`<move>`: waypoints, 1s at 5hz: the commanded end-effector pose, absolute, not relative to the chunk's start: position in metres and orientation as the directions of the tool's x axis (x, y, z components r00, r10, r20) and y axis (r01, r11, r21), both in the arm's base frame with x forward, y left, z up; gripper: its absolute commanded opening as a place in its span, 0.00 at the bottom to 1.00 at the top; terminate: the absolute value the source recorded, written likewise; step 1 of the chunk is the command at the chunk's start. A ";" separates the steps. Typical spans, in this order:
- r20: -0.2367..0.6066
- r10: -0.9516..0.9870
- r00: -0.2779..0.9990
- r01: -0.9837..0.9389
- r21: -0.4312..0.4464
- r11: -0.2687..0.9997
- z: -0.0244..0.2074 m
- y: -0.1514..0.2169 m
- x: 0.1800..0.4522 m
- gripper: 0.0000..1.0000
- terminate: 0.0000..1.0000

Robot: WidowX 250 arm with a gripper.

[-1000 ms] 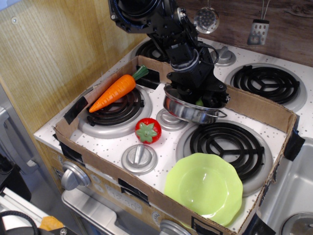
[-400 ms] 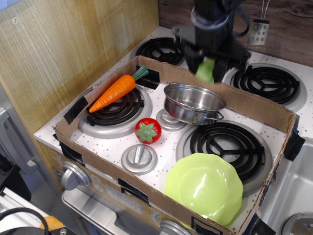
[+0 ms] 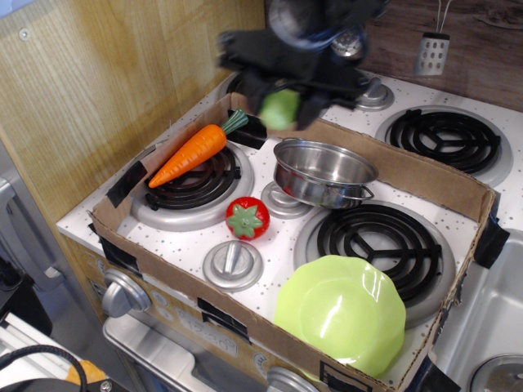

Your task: Take broccoli out of pan

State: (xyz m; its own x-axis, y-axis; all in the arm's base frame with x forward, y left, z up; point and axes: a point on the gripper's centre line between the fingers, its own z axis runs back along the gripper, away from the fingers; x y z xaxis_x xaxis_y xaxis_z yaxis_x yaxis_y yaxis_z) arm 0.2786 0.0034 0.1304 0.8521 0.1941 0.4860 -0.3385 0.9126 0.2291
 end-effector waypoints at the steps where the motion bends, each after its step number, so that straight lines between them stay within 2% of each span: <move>1: 0.500 0.265 0.825 -0.394 0.172 0.903 0.116 0.018 0.259 0.00 0.00; 3: 0.370 0.409 0.834 -0.477 0.110 0.872 0.092 0.034 0.230 0.00 0.00; 5: 0.216 0.494 0.842 -0.504 -0.010 0.863 0.054 0.049 0.206 0.00 0.00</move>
